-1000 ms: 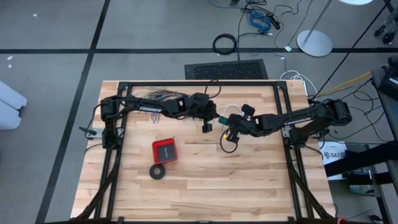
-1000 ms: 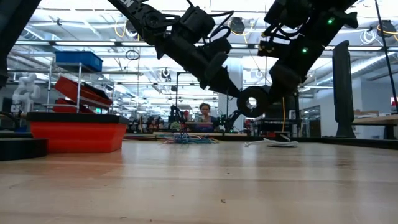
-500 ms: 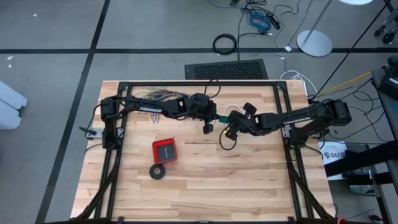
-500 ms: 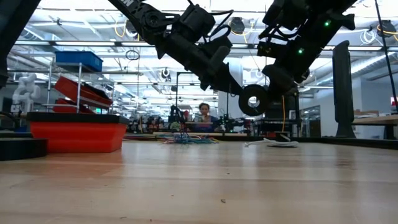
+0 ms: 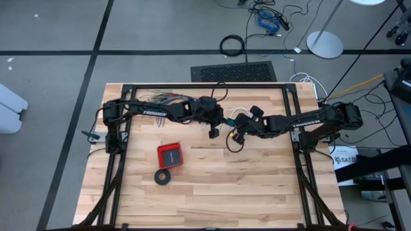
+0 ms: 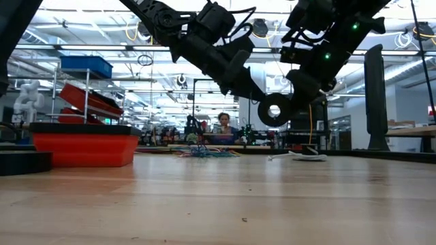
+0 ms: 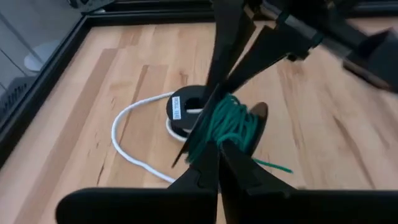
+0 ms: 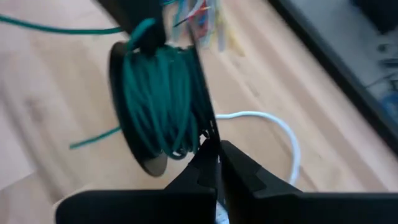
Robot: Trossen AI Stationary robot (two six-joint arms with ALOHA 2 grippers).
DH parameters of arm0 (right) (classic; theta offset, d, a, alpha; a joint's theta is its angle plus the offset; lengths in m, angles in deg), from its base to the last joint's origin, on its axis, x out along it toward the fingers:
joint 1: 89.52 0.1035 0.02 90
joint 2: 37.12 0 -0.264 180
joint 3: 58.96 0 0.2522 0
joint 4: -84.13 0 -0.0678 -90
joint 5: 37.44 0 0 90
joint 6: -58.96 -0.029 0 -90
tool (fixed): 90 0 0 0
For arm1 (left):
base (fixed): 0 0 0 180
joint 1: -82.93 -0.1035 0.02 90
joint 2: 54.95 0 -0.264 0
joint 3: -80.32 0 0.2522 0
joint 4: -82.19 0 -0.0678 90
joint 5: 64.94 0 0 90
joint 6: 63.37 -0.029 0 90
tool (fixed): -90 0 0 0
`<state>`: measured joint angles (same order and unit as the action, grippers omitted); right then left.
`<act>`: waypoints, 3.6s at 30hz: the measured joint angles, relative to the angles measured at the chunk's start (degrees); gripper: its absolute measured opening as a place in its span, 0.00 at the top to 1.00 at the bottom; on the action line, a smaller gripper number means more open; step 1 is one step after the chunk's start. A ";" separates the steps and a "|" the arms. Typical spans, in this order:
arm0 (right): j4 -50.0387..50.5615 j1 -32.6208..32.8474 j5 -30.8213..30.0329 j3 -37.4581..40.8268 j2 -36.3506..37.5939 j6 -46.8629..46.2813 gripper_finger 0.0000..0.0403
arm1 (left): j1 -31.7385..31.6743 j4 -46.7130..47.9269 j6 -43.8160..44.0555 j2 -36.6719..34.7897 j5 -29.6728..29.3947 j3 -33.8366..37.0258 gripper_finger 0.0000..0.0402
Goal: Coil cords
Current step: Coil the green wire onto the spool, then return to Home Position
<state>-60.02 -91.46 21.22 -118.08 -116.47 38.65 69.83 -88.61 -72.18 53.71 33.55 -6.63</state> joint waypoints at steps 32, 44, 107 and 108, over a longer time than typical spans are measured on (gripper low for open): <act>-3.70 -0.48 16.82 -0.09 0.02 5.20 1.00 | 6.25 2.01 -18.70 -1.40 -13.82 -0.02 0.72; -3.92 -1.14 20.93 -0.09 0.02 5.35 1.00 | 6.59 1.97 -20.65 -1.40 -17.48 -0.02 0.65; -16.81 -3.63 10.22 -0.09 -12.66 19.36 0.85 | 4.44 14.51 -22.15 -1.38 -27.12 -0.04 0.65; -17.13 -3.24 10.22 -0.09 -12.66 19.39 0.83 | 4.44 15.21 -22.09 -1.38 -28.02 -0.02 0.65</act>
<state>-77.14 -94.69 31.44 -118.17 -129.13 58.03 74.27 -73.39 -94.27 52.33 5.53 -6.65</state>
